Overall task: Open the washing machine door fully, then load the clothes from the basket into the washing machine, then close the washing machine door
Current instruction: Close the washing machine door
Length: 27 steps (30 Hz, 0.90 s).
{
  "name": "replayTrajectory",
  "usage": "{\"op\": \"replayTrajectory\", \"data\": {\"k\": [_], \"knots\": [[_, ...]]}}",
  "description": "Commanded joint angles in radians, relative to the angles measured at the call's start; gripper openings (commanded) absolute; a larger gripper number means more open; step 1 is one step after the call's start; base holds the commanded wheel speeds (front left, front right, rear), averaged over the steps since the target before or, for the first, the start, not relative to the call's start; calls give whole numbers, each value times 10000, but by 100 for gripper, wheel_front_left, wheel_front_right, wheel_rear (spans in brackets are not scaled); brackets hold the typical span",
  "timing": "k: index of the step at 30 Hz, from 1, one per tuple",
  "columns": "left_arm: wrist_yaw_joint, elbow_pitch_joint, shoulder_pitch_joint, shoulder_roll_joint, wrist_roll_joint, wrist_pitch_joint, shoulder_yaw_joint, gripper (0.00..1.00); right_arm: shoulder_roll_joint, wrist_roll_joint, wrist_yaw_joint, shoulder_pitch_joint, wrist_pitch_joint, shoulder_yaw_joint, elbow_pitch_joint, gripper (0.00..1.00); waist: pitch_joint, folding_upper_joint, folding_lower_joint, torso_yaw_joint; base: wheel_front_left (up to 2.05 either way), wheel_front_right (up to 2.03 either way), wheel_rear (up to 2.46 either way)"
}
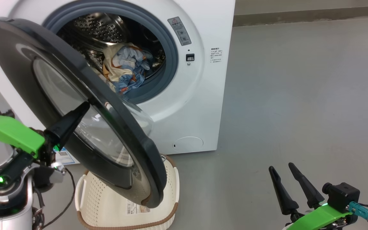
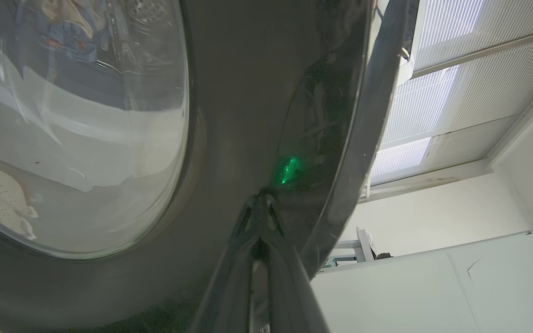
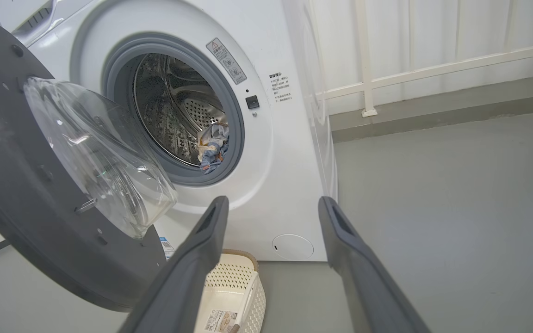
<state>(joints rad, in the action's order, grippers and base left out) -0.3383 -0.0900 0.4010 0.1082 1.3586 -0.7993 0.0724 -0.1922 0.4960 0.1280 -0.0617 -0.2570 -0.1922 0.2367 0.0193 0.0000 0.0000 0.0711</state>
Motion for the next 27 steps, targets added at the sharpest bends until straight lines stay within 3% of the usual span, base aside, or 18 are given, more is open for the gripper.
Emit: {"op": "replayTrajectory", "data": {"k": [1, 27], "knots": [[153, -214, 538, 199, 6, 37, 321, 0, -141, 25, 27, -351, -48, -252, -254, 100, -7, 0, 0, 55, 0, 0, 0], [424, 67, 668, 163, -21, 213, 415, 0, -72, -13, 27, -311, -48, -147, -258, 100, -34, 0, 0, 221, 0, 0, 0]]}}
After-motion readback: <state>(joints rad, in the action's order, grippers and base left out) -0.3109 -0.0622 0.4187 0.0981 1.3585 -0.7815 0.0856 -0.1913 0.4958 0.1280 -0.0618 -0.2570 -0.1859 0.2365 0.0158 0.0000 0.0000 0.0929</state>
